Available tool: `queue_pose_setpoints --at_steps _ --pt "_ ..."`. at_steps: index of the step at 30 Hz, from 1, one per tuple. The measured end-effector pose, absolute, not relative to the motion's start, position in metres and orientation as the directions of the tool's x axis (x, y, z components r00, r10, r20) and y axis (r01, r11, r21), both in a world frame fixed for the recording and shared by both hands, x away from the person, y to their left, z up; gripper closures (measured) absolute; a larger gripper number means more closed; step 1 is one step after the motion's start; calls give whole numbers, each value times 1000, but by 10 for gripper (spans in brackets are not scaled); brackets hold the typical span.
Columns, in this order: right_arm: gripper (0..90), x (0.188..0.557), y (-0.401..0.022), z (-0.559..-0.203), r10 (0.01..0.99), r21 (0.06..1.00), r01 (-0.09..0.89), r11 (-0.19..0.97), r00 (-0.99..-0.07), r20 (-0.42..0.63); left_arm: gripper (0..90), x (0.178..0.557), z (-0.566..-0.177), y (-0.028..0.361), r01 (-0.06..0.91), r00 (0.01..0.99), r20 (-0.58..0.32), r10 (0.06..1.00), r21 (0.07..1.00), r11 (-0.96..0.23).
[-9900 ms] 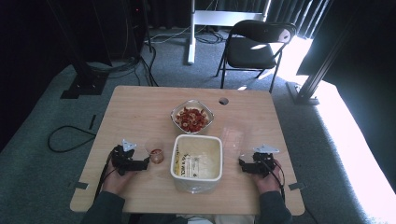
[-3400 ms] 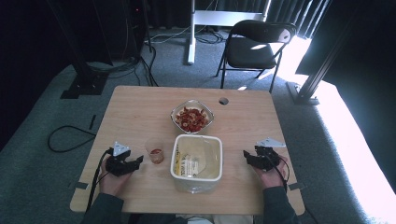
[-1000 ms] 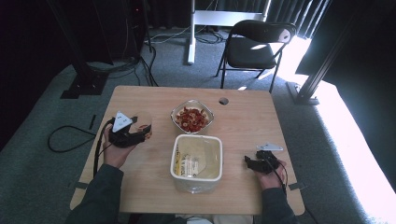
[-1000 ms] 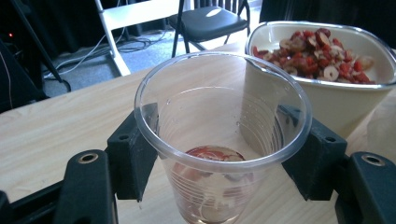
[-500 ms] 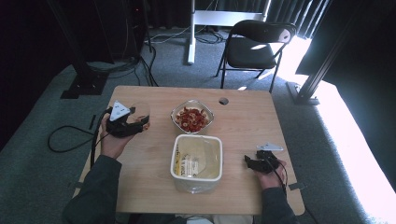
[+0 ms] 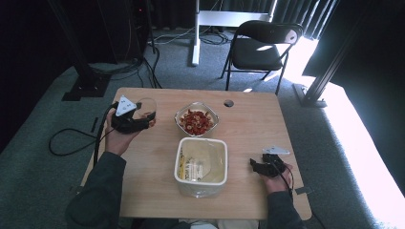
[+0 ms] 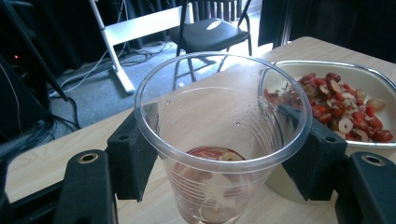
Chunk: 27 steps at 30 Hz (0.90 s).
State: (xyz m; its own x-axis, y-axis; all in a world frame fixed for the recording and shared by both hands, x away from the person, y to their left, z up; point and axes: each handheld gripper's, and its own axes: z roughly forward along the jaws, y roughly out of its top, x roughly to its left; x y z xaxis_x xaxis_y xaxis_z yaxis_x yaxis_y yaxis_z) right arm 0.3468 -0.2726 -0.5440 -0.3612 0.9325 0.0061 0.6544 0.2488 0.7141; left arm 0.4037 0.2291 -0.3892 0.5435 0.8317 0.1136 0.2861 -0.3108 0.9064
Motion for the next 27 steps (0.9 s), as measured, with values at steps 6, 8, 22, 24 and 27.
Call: queue_pose_setpoints --at_steps 6,8,22,24,27 --pt "365 347 -273 -544 932 717 652 248 -362 7 335 410 -385 227 283 543 123 830 905 -319" --pt "365 347 -273 -544 932 717 652 248 -362 7 335 413 -383 227 284 541 124 832 904 -319" --pt "365 346 -273 -545 932 723 646 246 -362 6 335 437 -370 219 283 537 145 831 897 -340" --pt "365 346 -273 -545 932 723 646 246 -362 6 335 440 -369 217 288 538 143 831 895 -340" --pt "365 346 -273 -545 932 723 645 245 -361 6 334 444 -367 213 289 543 155 826 889 -356"
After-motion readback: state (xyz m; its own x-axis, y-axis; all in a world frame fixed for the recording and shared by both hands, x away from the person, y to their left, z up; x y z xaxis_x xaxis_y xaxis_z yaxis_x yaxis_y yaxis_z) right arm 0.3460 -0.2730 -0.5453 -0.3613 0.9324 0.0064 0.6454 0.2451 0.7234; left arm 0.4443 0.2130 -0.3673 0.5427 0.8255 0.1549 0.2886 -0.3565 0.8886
